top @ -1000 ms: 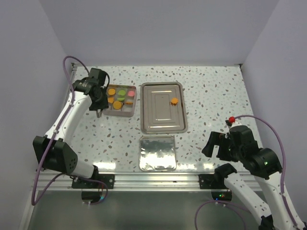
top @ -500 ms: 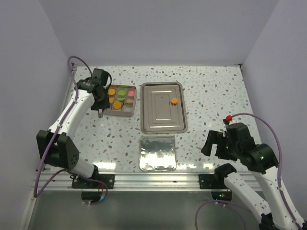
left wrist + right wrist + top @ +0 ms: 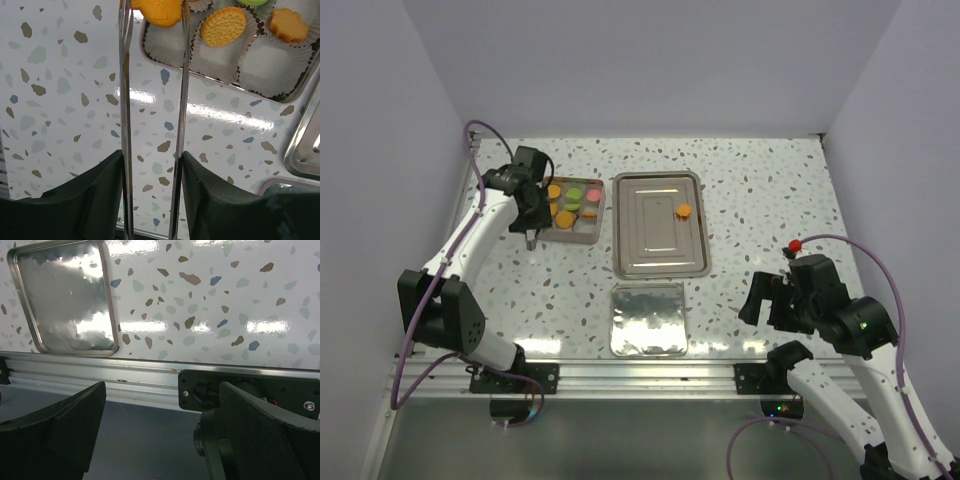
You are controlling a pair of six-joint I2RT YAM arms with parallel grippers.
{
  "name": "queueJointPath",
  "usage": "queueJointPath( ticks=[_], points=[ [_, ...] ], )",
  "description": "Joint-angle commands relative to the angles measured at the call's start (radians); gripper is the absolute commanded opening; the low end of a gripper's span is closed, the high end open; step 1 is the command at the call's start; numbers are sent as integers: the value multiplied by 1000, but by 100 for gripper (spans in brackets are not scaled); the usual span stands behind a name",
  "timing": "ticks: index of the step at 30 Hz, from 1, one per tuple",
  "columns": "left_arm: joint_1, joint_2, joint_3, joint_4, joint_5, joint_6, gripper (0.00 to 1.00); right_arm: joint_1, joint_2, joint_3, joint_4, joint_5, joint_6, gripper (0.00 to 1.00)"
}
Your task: Pack the cookies
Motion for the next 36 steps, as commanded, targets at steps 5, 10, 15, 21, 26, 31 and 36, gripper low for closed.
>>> queueJointPath(
  ticks=[5,10,15,21,26,31,36],
  points=[
    [-1,-36,10,10,-1,-8,56,4,14,-1,20,-1,-11,99],
    [-6,-50,12,2,-6,-12,56,4,7,-2,19,-4,-6,99],
    [-17,-50,64,-25,-10,-19,56,4,-7,-1,8,-3,-1,99],
    [-66,-18,203,-88,-27,-42,57,4,-21,-1,0,0,2,99],
    [-200,38,323,-128,-43,-106,57,4,-27,7,-1,5,11,99],
    [-320,99,340,-95,-12,-163,57,4,-36,32,-21,15,20,99],
    [-440,162,344,-35,20,-182,56,4,-64,56,-62,40,22,99]
  ],
)
